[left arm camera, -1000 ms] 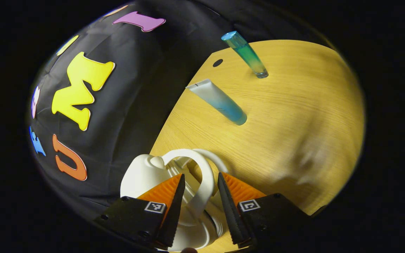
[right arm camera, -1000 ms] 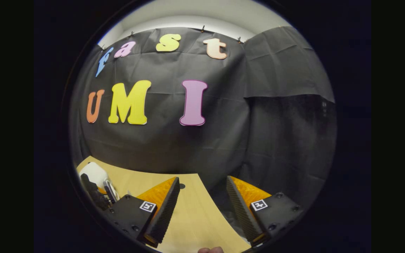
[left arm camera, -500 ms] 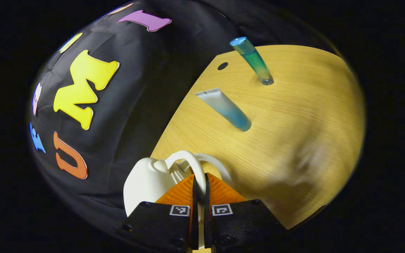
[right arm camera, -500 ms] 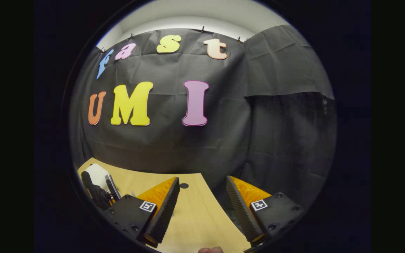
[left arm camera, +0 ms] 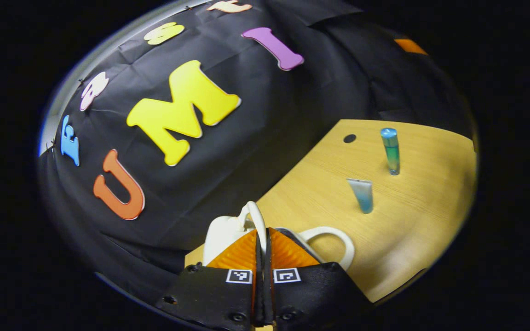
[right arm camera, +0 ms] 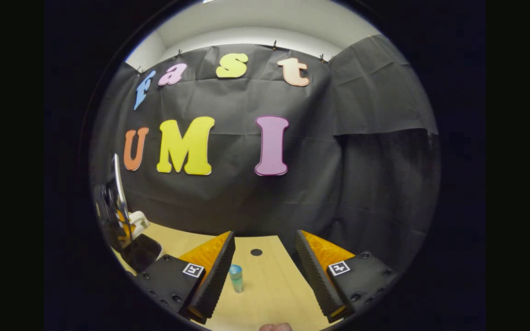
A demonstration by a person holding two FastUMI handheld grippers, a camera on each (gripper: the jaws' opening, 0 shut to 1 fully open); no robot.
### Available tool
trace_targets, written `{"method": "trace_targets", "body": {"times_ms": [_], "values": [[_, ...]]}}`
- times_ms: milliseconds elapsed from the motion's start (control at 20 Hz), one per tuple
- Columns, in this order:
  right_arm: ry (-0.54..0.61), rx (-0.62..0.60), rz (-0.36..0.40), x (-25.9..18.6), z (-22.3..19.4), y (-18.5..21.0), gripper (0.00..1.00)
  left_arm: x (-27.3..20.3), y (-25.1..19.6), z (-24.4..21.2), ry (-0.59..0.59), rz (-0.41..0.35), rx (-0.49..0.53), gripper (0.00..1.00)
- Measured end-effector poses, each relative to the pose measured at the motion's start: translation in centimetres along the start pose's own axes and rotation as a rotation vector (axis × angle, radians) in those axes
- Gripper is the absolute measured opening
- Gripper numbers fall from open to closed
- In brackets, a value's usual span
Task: First open the suitcase, pack the skin care products into it, and then close the suitcase.
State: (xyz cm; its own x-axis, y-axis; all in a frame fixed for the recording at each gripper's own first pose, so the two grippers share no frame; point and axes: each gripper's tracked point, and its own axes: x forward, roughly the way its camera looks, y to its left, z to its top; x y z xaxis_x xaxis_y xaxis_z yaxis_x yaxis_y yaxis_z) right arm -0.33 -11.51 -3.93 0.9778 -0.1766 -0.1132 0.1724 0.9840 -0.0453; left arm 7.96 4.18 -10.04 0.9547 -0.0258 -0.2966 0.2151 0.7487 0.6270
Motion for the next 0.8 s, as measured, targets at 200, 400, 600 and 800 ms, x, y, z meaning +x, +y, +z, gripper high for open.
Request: {"method": "trace_targets", "body": {"times_ms": [200, 400, 600, 800], "values": [[-0.011, -0.003, 0.05, -0.1, 1.0, 2.9, 0.79, -1.1, 10.3, -3.0, -0.038, 0.096, -0.212, 0.03], [-0.016, -0.029, 0.093, -0.5, 1.7, 6.0, 0.79, -1.4, 21.1, -11.0, -0.021, 0.258, -0.374, 0.03], [0.0, -0.031, 0.117, -0.9, 1.4, 9.1, 0.79, -1.1, 25.5, -21.9, 0.024, 0.328, -0.558, 0.03], [0.055, -0.06, 0.154, -1.6, -0.3, 12.8, 0.79, 2.3, 26.0, -30.2, 0.139, 0.311, -0.752, 0.03]]}}
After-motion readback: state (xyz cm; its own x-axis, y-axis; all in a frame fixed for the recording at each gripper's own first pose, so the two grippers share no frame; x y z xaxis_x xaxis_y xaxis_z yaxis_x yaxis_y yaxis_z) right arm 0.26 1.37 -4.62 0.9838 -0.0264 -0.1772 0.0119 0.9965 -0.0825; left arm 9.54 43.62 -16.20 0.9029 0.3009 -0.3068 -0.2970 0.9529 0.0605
